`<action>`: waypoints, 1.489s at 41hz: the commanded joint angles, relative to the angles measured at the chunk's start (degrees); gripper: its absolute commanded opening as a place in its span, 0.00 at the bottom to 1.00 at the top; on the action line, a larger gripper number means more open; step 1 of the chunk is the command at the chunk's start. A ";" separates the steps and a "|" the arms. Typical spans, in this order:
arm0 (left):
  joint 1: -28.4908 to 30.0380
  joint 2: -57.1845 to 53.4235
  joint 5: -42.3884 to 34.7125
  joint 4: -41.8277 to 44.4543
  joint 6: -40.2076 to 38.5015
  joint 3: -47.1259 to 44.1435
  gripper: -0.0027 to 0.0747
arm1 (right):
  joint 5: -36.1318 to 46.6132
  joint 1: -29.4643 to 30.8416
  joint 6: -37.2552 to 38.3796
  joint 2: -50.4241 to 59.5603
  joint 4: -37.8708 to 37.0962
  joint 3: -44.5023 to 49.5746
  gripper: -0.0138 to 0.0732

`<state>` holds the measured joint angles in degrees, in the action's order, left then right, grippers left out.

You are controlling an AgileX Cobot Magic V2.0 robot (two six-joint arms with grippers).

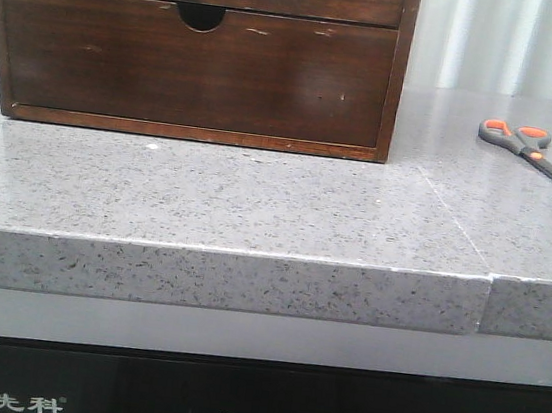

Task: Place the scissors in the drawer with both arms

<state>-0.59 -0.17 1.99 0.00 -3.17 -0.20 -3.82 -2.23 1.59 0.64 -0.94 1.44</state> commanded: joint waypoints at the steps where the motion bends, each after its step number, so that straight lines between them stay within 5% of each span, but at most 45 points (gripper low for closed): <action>1: -0.20 -1.00 -5.02 0.00 -0.04 -1.47 0.01 | 4.34 -0.02 -0.45 0.93 -0.55 0.11 0.08; 24: -0.20 -1.00 -5.02 0.00 -0.04 -1.47 0.01 | 6.27 -0.02 -0.45 0.93 -0.55 0.11 0.08; 36: -0.20 -1.00 -12.50 0.00 -0.04 2.99 0.01 | 2.25 -0.02 -0.39 0.88 -0.55 -7.19 0.08; 48: -0.20 -0.43 6.86 1.17 -0.04 23.88 0.01 | -12.56 -0.02 -0.39 -0.88 -4.14 -24.40 0.08; 61: -0.20 12.21 21.52 1.30 -0.04 42.58 0.01 | -29.41 -0.02 -0.39 -16.05 -4.15 -41.90 0.08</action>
<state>-0.59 7.15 22.87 1.27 -3.17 37.79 -33.09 -2.23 1.59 -10.51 -4.29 -35.60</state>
